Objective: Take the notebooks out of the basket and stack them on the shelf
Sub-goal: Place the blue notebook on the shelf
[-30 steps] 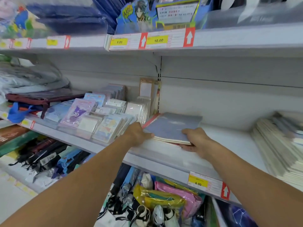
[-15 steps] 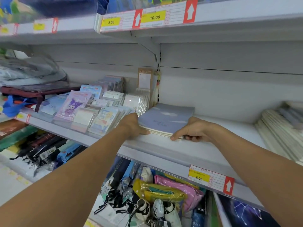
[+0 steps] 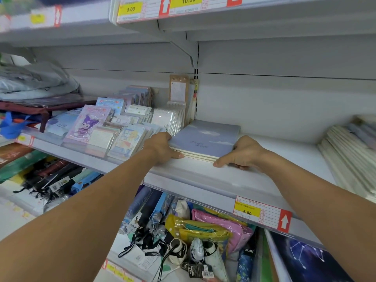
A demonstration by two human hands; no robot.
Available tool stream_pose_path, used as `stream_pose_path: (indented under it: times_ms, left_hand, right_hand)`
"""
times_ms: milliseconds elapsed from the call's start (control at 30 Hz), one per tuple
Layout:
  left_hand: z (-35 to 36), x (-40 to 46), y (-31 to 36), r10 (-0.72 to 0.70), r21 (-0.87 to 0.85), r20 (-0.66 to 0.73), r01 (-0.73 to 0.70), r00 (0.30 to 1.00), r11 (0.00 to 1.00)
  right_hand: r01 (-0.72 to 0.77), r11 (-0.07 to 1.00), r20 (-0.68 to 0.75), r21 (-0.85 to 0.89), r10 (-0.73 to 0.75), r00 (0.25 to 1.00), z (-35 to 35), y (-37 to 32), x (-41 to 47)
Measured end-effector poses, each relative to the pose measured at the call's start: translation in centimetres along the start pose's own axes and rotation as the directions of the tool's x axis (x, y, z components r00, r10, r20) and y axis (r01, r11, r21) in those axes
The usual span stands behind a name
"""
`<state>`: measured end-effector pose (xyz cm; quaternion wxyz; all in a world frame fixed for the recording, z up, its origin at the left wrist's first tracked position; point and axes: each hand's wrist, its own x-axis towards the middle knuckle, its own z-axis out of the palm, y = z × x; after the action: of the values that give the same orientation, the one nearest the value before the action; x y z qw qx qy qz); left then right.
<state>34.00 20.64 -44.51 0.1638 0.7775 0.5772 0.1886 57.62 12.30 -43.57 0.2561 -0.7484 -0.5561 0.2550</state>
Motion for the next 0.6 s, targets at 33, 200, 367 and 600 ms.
stream_pose_path:
  times_ms: [33, 200, 367, 600]
  left_hand:
    - [-0.1, 0.0, 0.0, 0.006, 0.006, 0.000, -0.006, 1.000, 1.000]
    - [-0.3, -0.2, 0.3, 0.057, 0.072, 0.010, -0.058, 0.998, 0.996]
    - [-0.6, -0.1, 0.4, 0.074, 0.083, 0.055, -0.078, 0.996, 0.994]
    - [-0.4, -0.1, 0.3, 0.103, 0.069, 0.004, -0.103, 0.995, 0.992]
  right_hand:
    - [0.005, 1.000, -0.016, -0.009, -0.005, 1.000, 0.0, 0.1, -0.1]
    - [0.008, 0.999, -0.062, -0.035, -0.011, 0.998, 0.2, -0.2, -0.7]
    - [0.005, 1.000, -0.085, -0.015, -0.006, 0.996, 0.2, -0.4, -1.3]
    - [0.013, 0.993, -0.134, -0.117, -0.029, 0.991, 0.6, -1.5, -2.2]
